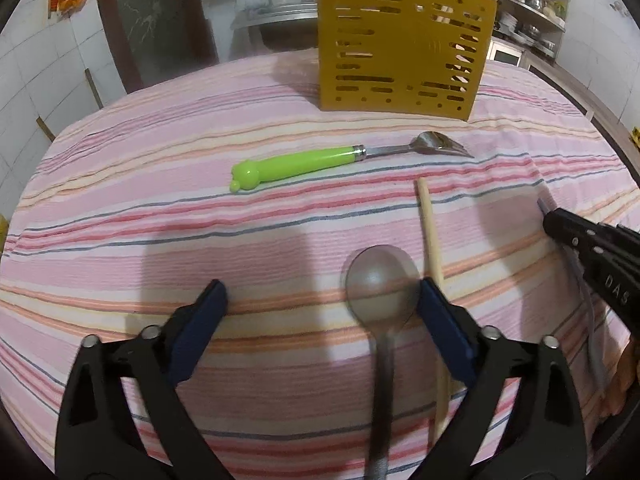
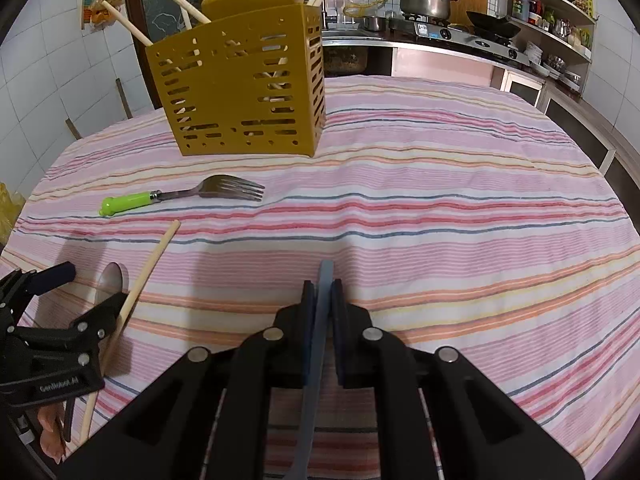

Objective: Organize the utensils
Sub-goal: 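Grasp the metal spoon with the left gripper while the right holds the blue spoon, then lift both spoons up and lower them into the yellow holder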

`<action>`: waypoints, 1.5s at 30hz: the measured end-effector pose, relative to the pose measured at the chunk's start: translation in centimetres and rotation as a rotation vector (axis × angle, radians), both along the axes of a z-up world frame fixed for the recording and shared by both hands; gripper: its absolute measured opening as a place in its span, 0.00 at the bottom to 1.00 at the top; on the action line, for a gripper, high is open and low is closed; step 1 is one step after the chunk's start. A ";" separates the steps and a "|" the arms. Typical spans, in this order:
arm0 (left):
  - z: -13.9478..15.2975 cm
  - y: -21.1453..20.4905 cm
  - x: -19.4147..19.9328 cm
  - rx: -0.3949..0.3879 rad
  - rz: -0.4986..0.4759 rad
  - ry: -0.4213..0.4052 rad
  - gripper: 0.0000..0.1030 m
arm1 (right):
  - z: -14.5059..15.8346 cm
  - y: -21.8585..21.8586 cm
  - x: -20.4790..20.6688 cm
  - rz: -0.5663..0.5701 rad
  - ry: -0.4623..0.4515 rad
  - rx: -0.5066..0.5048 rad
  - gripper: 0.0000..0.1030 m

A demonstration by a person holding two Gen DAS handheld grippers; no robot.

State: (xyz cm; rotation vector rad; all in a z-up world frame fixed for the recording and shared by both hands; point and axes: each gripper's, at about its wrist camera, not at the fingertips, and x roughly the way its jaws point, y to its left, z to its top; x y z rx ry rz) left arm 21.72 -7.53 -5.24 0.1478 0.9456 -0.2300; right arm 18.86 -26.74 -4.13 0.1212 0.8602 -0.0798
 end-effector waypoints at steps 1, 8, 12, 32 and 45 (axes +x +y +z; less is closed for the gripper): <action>0.0 -0.2 0.0 0.001 -0.005 -0.001 0.76 | 0.0 0.0 0.0 -0.001 0.001 0.001 0.09; 0.6 -2.0 0.2 -0.011 -0.047 0.027 0.39 | 0.0 0.3 0.4 -0.002 0.028 -0.015 0.09; 0.6 -2.1 0.8 -0.032 -0.040 0.042 0.34 | 0.1 0.0 0.4 -0.003 0.038 -0.001 0.09; 7.1 3.4 -1.9 -0.078 0.138 -0.264 0.33 | 6.7 1.2 -2.6 -0.010 -0.271 0.051 0.07; 12.3 4.9 -4.3 -0.134 0.153 -0.449 0.33 | 9.4 2.2 -3.4 -0.022 -0.440 -0.006 0.07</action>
